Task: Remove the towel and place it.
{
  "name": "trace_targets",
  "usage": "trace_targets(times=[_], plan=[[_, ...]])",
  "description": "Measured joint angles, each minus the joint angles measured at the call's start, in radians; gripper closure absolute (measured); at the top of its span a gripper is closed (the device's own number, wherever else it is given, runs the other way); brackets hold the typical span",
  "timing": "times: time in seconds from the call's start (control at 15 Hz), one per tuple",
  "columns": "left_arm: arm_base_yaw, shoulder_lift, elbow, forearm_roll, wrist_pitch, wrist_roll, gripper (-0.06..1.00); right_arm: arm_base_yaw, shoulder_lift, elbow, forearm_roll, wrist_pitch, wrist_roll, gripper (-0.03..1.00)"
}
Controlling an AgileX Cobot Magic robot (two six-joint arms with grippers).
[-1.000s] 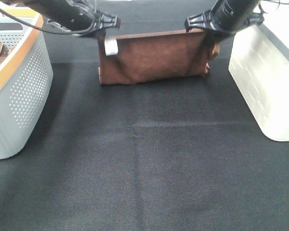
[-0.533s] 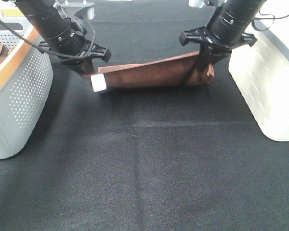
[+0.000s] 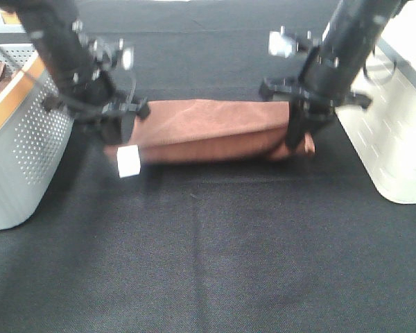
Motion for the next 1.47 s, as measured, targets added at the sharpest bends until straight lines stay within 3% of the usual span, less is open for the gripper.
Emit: trace_targets(times=[0.27,0.53,0.67,0.73,0.87,0.93,1.0,1.07,1.2,1.47], plan=[[-0.017,0.000,0.152,-0.039,0.030,-0.010,0.94,0.000,0.000,0.115,0.043,-0.006,-0.002,0.97],[-0.023,0.000,0.178,-0.041,0.036,-0.058,0.94,0.000,-0.001,0.181,0.058,-0.018,-0.002,0.97],[-0.023,0.000,0.180,-0.015,0.053,-0.081,0.94,0.000,-0.001,0.201,0.051,-0.021,-0.002,0.89],[-0.023,0.000,0.180,0.008,0.063,-0.091,0.92,-0.001,-0.001,0.213,0.039,-0.022,0.000,0.81],[-0.021,0.000,0.185,0.038,0.081,-0.098,0.69,-0.003,-0.001,0.217,0.016,-0.007,0.000,0.45],[-0.021,0.000,0.187,0.038,0.083,-0.098,0.47,-0.003,-0.002,0.217,0.015,0.012,0.000,0.29],[-0.021,0.000,0.187,0.032,0.083,-0.099,0.34,-0.003,-0.002,0.217,0.016,0.021,0.000,0.23],[-0.021,0.000,0.187,0.032,0.083,-0.099,0.34,-0.003,-0.002,0.217,0.016,0.021,0.000,0.23],[-0.021,0.000,0.187,0.031,0.083,-0.101,0.23,-0.003,-0.004,0.217,0.022,0.048,0.000,0.20],[-0.021,0.000,0.187,0.006,0.083,-0.103,0.21,-0.003,-0.111,0.218,0.035,0.071,0.009,0.20]])
